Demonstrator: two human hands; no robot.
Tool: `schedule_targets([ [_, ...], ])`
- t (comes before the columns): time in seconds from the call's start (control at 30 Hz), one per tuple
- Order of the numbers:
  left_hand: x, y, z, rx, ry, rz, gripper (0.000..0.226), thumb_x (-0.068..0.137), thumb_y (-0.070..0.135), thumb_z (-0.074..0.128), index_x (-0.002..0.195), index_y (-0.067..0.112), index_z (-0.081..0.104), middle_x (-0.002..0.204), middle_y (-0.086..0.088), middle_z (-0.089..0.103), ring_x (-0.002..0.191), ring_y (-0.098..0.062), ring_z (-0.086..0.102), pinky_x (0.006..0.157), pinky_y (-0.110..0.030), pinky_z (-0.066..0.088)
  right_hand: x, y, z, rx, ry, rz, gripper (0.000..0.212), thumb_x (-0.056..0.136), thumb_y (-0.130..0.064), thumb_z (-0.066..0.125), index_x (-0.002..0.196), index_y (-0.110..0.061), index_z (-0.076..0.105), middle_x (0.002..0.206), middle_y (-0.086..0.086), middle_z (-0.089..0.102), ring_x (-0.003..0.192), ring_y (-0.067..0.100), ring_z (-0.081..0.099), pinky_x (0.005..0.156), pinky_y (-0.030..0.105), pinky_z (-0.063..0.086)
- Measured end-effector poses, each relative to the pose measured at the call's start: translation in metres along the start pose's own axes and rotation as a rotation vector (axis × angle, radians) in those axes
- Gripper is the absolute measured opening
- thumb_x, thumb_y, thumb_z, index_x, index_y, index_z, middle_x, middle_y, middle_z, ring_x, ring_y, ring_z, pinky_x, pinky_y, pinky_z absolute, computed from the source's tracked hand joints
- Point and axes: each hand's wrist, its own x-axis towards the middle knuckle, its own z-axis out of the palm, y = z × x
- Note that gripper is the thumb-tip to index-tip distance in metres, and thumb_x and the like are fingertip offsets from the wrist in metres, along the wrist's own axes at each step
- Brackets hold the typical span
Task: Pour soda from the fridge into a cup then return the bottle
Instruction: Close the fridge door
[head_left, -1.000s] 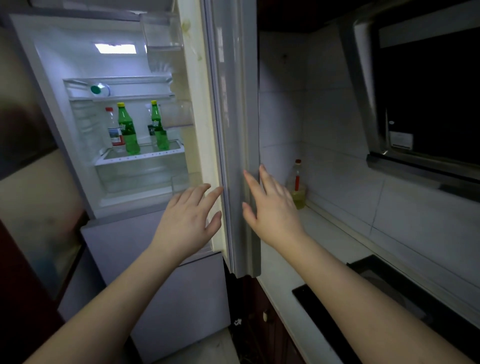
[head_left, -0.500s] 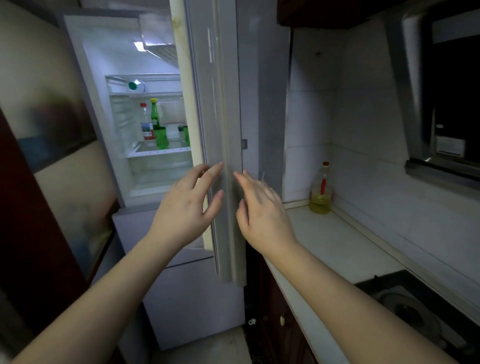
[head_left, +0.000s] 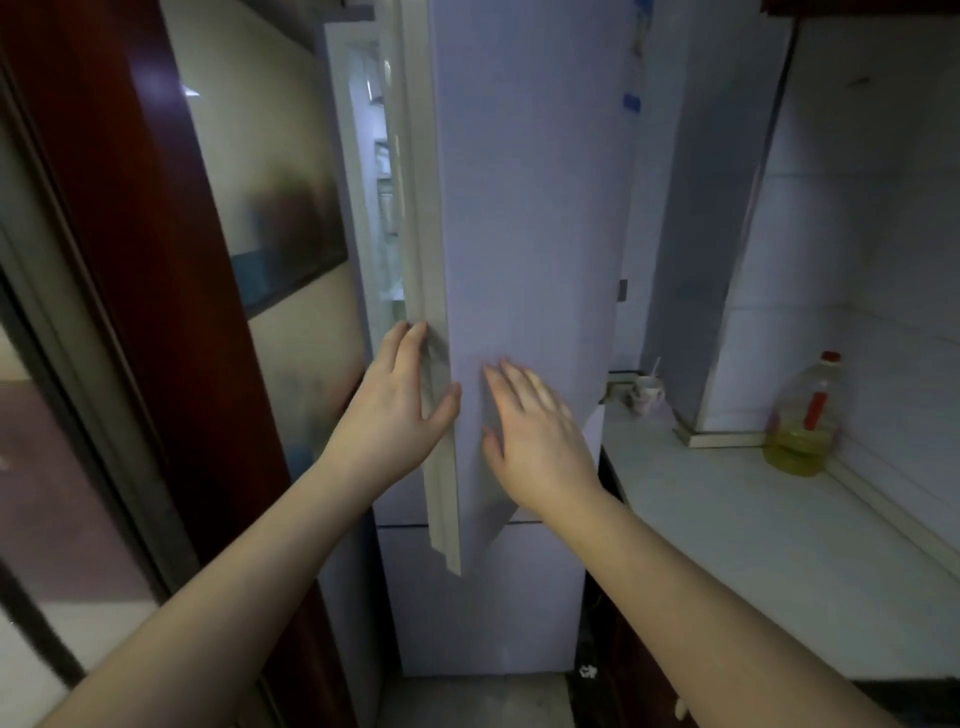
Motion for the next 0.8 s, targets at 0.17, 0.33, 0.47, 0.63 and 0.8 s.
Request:
schedule_targets([
  [0.17, 0.025, -0.042, -0.001, 0.069, 0.111, -0.053, 0.078, 0.084, 0.038, 0.072, 0.143, 0.003, 0.036, 0.133, -0.014, 0.049, 0.123, -0.027, 0.050, 0.101, -0.033, 0.040, 0.037, -0.002, 0.035, -0.062, -0.068, -0.008, 0.066, 0.094, -0.027, 0.046, 0.151, -0.017, 0.017, 0.160, 0.005, 0.013, 0.146, 0.022, 0.011, 0.117, 0.039, 0.012],
  [0.33, 0.057, -0.082, 0.006, 0.027, 0.113, -0.170, 0.074, 0.087, 0.032, 0.070, 0.145, 0.006, 0.032, 0.138, -0.013, 0.051, 0.122, -0.028, 0.054, 0.096, -0.039, 0.047, 0.077, -0.004, 0.065, -0.112, -0.058, -0.004, 0.064, 0.094, -0.028, 0.046, 0.151, -0.017, 0.018, 0.159, 0.004, 0.015, 0.145, 0.023, 0.013, 0.117, 0.039, 0.011],
  [0.47, 0.081, -0.118, 0.010, 0.055, 0.136, -0.215, 0.066, 0.092, 0.026, 0.064, 0.146, 0.007, 0.030, 0.135, -0.013, 0.054, 0.118, -0.028, 0.056, 0.090, -0.035, 0.046, 0.112, -0.008, 0.093, -0.122, -0.059, 0.020, 0.065, 0.093, -0.028, 0.047, 0.151, -0.018, 0.020, 0.159, 0.004, 0.017, 0.144, 0.025, 0.016, 0.116, 0.041, 0.013],
  [0.63, 0.118, -0.169, 0.016, -0.080, 0.125, -0.274, 0.061, 0.092, 0.018, 0.063, 0.145, 0.012, 0.034, 0.137, -0.011, 0.053, 0.122, -0.027, 0.054, 0.092, -0.032, 0.040, 0.152, -0.008, 0.123, -0.145, -0.062, 0.081, 0.067, 0.089, -0.028, 0.051, 0.150, -0.019, 0.024, 0.158, 0.004, 0.021, 0.143, 0.027, 0.020, 0.114, 0.042, 0.017],
  [0.8, 0.157, -0.218, 0.036, -0.136, 0.110, -0.300, 0.062, 0.095, 0.015, 0.057, 0.149, 0.019, 0.028, 0.137, -0.007, 0.053, 0.121, -0.026, 0.054, 0.094, -0.036, 0.043, 0.182, 0.006, 0.147, -0.186, -0.103, 0.139, 0.071, 0.088, -0.029, 0.052, 0.151, -0.018, 0.020, 0.159, 0.005, 0.018, 0.144, 0.028, 0.019, 0.115, 0.042, 0.018],
])
